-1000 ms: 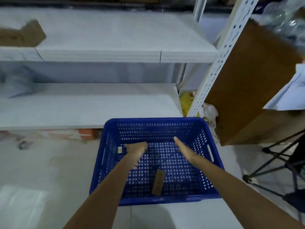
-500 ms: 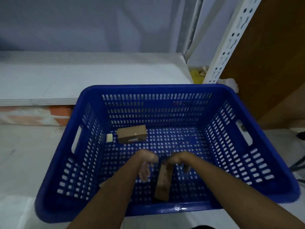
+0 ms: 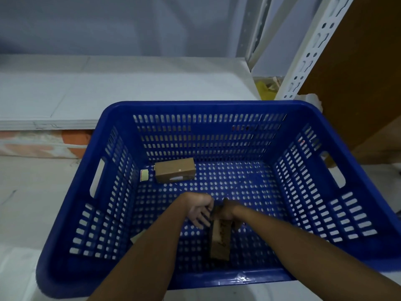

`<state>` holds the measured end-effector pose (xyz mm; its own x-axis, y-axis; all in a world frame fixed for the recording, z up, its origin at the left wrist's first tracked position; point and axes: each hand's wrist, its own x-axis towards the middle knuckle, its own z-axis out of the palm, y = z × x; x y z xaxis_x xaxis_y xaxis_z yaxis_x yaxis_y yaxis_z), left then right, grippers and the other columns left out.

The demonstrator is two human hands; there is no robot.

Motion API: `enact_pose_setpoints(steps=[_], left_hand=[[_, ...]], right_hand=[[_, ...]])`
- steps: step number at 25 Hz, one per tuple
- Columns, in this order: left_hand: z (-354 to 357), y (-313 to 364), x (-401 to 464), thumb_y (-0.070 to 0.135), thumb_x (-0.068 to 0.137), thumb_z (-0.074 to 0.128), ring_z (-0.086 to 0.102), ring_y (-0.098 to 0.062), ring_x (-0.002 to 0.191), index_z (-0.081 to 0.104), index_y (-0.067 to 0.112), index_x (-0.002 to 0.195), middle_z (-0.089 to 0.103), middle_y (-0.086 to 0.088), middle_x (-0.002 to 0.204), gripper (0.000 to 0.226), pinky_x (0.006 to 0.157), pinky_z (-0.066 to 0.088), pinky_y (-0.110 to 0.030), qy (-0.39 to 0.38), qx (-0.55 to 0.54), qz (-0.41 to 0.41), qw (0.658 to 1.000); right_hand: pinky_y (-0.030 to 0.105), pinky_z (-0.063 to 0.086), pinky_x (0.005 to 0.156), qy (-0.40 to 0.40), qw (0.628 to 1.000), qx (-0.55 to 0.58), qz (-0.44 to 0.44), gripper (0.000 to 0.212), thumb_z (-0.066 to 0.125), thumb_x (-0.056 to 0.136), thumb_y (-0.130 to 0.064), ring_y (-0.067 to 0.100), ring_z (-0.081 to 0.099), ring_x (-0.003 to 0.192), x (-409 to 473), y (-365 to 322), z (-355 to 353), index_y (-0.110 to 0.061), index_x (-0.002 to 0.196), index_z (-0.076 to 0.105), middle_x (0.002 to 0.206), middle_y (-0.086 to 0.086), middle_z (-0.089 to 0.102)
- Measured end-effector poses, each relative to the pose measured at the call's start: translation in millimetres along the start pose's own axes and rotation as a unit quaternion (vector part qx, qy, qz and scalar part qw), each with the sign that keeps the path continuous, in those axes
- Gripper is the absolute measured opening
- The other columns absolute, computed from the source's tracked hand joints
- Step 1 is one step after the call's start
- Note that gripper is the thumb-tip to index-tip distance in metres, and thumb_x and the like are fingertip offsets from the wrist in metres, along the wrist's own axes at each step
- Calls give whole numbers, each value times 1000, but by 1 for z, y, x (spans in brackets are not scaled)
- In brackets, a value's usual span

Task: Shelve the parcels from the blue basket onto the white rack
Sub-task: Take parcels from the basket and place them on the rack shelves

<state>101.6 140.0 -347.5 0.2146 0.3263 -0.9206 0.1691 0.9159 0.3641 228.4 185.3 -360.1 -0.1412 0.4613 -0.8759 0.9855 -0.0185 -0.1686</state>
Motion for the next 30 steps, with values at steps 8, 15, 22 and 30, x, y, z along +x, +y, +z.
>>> enact_pose_setpoints(steps=[8,15,22,30], left_hand=[[-2,11,-7,30,95,46,54,-33,108,46,6,122,49,-17,135,36,89,48,-44,88,-52,24,995],[-2,42,-70,41,86,65,65,-23,82,58,12,88,64,-10,91,30,55,57,-32,141,-266,76,951],[9,113,-242,35,87,63,61,-22,96,62,10,110,62,-11,104,34,84,55,-34,135,-396,164,893],[35,225,-549,21,75,78,64,-39,103,51,11,105,50,-23,124,42,83,59,-42,35,-374,247,893]], right_hand=[[35,50,62,101,985,-127,-52,96,73,77,-45,27,63,101,-10,-12,-7,-18,151,19,123,11,60],[34,48,64,289,912,-176,-232,78,82,61,-46,26,61,90,-80,-34,-60,-18,120,39,100,5,63],[37,47,88,329,884,-34,-332,66,70,76,-52,27,51,116,-239,-53,-172,-19,129,48,126,5,58],[36,58,68,-12,865,467,-185,32,61,91,-41,28,63,92,-496,-58,-358,-17,110,54,111,16,56]])
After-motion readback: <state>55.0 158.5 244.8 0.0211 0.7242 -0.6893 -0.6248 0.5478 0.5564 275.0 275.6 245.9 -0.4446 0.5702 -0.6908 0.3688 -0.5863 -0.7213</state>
